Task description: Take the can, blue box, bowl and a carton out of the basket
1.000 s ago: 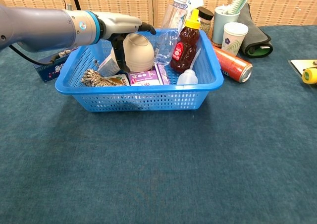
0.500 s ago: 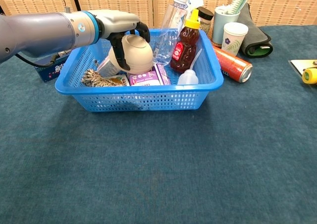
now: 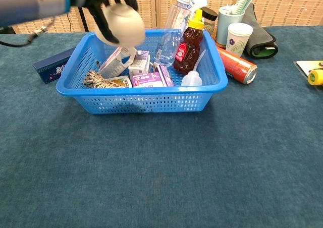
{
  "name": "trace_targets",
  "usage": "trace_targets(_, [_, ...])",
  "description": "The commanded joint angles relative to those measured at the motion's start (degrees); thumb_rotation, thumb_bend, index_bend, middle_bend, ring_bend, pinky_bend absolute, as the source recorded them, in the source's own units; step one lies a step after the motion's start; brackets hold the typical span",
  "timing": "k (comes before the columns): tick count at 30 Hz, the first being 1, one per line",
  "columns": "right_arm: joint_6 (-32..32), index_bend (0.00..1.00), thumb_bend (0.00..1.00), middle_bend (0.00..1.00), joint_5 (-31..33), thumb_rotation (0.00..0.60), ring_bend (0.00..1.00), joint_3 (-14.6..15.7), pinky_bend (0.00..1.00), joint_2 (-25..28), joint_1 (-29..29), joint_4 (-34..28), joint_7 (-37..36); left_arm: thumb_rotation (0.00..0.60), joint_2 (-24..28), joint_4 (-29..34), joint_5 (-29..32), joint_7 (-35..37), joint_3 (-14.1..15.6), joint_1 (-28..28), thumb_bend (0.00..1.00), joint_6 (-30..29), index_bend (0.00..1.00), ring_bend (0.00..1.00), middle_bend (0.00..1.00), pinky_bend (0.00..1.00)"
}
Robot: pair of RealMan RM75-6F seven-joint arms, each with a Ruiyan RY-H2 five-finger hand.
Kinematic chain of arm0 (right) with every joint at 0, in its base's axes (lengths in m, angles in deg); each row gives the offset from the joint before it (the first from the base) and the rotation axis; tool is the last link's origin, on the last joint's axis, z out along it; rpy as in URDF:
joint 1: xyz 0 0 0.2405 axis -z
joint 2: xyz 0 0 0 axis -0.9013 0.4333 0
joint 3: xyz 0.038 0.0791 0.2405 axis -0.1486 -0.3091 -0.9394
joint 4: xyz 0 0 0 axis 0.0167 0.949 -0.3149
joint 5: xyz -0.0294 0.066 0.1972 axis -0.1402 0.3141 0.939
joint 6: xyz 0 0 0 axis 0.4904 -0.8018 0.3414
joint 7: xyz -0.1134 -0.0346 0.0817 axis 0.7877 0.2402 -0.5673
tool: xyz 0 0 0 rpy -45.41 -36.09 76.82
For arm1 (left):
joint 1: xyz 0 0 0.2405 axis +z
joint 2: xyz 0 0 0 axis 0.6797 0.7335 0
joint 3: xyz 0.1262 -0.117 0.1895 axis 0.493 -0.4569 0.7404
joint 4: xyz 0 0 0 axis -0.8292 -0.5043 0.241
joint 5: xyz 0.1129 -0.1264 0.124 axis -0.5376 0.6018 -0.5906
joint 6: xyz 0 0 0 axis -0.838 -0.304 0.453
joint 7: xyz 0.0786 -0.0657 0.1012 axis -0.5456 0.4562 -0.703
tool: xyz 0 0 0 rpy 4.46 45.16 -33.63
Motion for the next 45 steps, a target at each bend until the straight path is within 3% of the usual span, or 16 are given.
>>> trace_targets(1, [-0.1, 0.00, 0.00, 0.00, -0.2, 0.600, 0.00, 0.1, 0.09, 0.1, 0.0, -0.2, 0.0, 0.600, 5.6, 3.2, -2.2, 4.8, -0.8, 3.8, 0.20, -1.4, 0.34, 0.29, 0.23, 0.37])
trace_targets(9, [-0.7, 0.00, 0.00, 0.00, -1.1, 0.600, 0.00, 0.4, 0.09, 0.2, 0.0, -1.2, 0.5, 0.600, 13.5, 1.7, -7.1, 16.2, 2.3, 12.6, 0.20, -0.3, 0.33, 0.28, 0.23, 0.37])
trace_targets(16, [-0.7, 0.00, 0.00, 0.00, -1.6, 0.600, 0.00, 0.6, 0.09, 0.2, -0.1, -2.0, 1.3, 0.600, 12.2, -3.8, -16.9, 26.3, 7.2, 18.4, 0.20, 1.0, 0.31, 0.27, 0.23, 0.37])
trace_targets(22, [-0.6, 0.00, 0.00, 0.00, -1.7, 0.600, 0.00, 0.7, 0.09, 0.1, -0.2, -2.3, 1.7, 0.600, 10.1, -7.5, -24.4, 32.7, 10.1, 22.0, 0.20, -1.5, 0.30, 0.22, 0.22, 0.34])
trace_targets(25, [-0.5, 0.00, 0.00, 0.00, -1.7, 0.600, 0.00, 0.8, 0.09, 0.1, -0.2, -2.4, 1.8, 0.600, 9.6, -8.2, -26.6, 33.4, 11.3, 22.8, 0.20, -1.8, 0.26, 0.14, 0.16, 0.25])
trace_targets(27, [-0.5, 0.00, 0.00, 0.00, -1.7, 0.600, 0.00, 0.8, 0.09, 0.1, -0.3, -2.4, 1.8, 0.600, 9.4, -8.2, -27.5, 33.6, 11.9, 23.1, 0.18, -1.4, 0.11, 0.03, 0.05, 0.10])
trace_targets(30, [-0.6, 0.00, 0.00, 0.00, -1.7, 0.600, 0.00, 0.8, 0.09, 0.2, -0.2, -2.6, 1.9, 0.600, 11.1, -6.2, -27.4, 33.8, 13.2, 22.1, 0.14, 4.1, 0.00, 0.00, 0.00, 0.00])
trace_targets(37, [-0.7, 0.00, 0.00, 0.00, -1.5, 0.600, 0.00, 0.7, 0.09, 0.3, -0.1, -2.6, 1.6, 0.600, 14.3, -0.9, -26.3, 30.0, 11.9, 22.1, 0.10, 3.3, 0.00, 0.00, 0.00, 0.00])
trace_targets(45, [-0.9, 0.00, 0.00, 0.00, -1.7, 0.600, 0.00, 0.7, 0.09, 0.4, -0.1, -2.6, 1.4, 0.600, 15.1, 4.4, -26.1, 28.2, 6.0, 18.6, 0.10, 1.7, 0.00, 0.00, 0.00, 0.00])
